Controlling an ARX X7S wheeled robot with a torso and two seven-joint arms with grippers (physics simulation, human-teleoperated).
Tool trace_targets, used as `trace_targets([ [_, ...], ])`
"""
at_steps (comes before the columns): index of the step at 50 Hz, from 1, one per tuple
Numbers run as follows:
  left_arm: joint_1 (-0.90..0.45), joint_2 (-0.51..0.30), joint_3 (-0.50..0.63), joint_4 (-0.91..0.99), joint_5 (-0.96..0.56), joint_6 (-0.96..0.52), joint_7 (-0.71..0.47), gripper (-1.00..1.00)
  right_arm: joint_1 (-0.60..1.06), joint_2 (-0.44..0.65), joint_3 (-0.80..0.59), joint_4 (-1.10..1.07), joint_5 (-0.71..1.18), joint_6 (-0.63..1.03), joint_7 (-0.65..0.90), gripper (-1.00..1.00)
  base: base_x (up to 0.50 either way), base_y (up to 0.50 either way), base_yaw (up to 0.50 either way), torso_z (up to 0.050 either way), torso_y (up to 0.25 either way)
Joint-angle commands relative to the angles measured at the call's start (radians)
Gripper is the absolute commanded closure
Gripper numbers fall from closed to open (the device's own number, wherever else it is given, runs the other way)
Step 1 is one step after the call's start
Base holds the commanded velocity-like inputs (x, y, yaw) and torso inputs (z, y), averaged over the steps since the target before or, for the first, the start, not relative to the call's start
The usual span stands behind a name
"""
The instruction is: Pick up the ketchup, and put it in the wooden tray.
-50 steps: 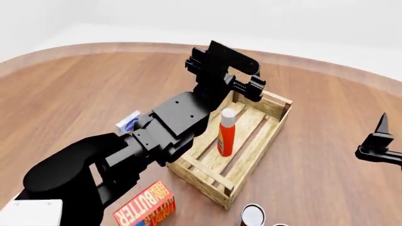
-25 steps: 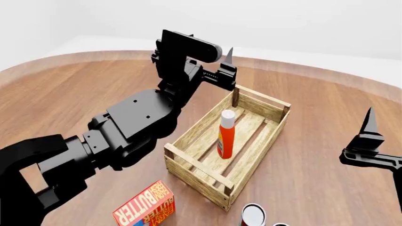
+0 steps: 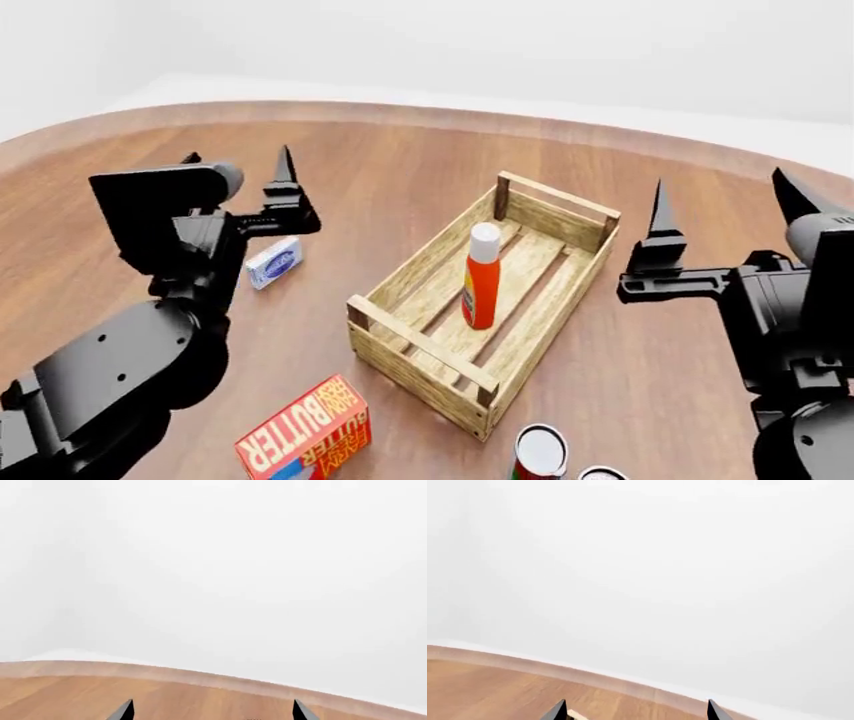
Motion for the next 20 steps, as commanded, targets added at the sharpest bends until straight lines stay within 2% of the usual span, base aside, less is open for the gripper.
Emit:
trace_targets([
  [1,0.108,-0.181,-0.017,0.142,0.042,0.090,-0.173,-1.00,0.063,-0.024,-0.125,0.107,-0.071,-0.106,-0.066,-1.00,0.00,0.00,0.00,0.000,0.000],
  [7,0.119,-0.224,-0.025,0.179,0.046,0.103,-0.209,-1.00,0.063,-0.038,-0.141,0.127,-0.087,-0.137,-0.078,-1.00,0.00,0.00,0.00,0.000,0.000],
  [20,0.142,-0.221,-0.025,0.150,0.038,0.106,-0.211,-1.00,0.043,-0.063,-0.152,0.152,-0.106,-0.176,-0.074,-1.00,0.00,0.00,0.00,0.000,0.000],
])
